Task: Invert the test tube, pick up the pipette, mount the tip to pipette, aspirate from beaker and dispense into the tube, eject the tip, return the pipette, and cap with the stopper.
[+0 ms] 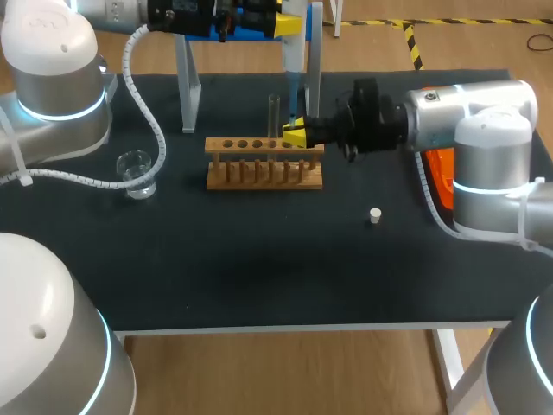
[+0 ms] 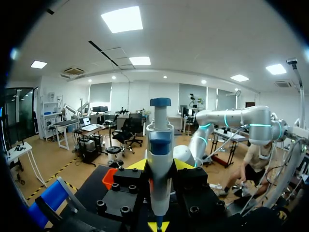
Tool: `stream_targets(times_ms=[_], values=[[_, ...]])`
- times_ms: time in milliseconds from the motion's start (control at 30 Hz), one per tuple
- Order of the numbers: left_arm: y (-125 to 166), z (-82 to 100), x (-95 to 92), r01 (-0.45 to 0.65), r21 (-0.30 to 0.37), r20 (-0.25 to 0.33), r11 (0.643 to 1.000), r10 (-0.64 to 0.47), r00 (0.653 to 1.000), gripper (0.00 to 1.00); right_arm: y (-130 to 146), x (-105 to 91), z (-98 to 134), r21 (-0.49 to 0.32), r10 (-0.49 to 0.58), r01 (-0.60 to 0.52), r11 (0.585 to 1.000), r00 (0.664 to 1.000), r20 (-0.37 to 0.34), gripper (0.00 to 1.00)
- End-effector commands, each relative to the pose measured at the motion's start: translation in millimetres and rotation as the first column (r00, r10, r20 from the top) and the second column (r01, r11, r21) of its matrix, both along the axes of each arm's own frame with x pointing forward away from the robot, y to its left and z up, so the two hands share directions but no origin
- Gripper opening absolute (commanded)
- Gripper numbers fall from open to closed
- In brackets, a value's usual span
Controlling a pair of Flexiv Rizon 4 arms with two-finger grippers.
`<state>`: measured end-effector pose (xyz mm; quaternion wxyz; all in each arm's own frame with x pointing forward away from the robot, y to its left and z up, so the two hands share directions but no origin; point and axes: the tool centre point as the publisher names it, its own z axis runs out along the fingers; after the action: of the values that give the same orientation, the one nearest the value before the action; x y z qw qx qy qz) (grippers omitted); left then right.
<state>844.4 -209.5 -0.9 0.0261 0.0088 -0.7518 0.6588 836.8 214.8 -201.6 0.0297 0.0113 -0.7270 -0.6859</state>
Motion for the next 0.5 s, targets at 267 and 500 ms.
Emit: stream_targets(times_ms=[267, 500], values=[[-0.6, -0.5, 0.0, -0.001, -0.002, 0.001, 1.0, 0.001, 1.0, 0.0, 3.9, -1.3, 2.4, 0.03, -0.012, 0.013, 0.999, 1.0, -0.023, 0.0], [-0.6, -0.5, 0.0, -0.001, -0.002, 0.001, 1.0, 0.001, 1.0, 0.0, 5.0, -1.7, 2.7, 0.032, -0.016, 0.017, 0.999, 1.0, -0.025, 0.0]])
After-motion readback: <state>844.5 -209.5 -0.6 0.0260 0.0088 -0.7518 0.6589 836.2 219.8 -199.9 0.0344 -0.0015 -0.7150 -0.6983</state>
